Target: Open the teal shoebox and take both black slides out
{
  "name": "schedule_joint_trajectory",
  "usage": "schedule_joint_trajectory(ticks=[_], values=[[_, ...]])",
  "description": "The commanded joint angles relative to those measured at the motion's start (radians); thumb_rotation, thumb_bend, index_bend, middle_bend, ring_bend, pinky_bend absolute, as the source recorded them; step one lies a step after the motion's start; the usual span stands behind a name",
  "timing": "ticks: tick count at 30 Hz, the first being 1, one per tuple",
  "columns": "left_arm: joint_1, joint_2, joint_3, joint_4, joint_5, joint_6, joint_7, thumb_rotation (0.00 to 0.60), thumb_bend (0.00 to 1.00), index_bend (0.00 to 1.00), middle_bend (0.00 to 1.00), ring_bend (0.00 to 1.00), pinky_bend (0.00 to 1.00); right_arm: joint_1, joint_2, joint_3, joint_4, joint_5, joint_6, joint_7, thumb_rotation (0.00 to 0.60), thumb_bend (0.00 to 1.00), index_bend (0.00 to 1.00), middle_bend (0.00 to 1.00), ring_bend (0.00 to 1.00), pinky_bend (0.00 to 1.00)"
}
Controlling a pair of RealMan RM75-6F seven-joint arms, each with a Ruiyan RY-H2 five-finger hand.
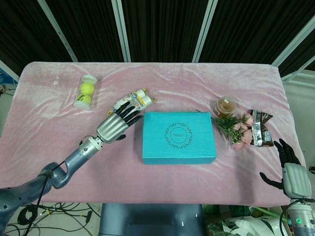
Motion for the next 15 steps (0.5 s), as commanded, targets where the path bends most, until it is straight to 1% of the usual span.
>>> schedule_joint_trajectory(ticks=[1, 6, 15], values=[[-0.010, -0.019, 0.002, 0.021, 0.001, 0.000, -0.005, 0.600, 0.04, 0.15, 0.15, 0.08, 0.06, 0.000, 0.001, 0.001, -0.001, 0.002, -0.002, -0.001, 0.600, 0.10, 0.00, 0.00, 0.02, 0.21], [-0.034, -0.074, -0.005, 0.083, 0.003, 0.009, -0.024, 0.600, 0.04, 0.15, 0.16, 0.08, 0.06, 0.006, 0.008, 0.004, -0.005, 0.009, -0.016, -0.007, 0.600, 0.10, 0.00, 0.00, 0.02, 0.21], [-0.083, -0.192, -0.014, 0.253, 0.001, 0.025, -0.109, 0.600, 0.06, 0.17, 0.18, 0.09, 0.06, 0.004, 0.013, 0.010, -0.009, 0.024, -0.019, -0.007, 0.600, 0.10, 0.00, 0.00, 0.02, 0.21]])
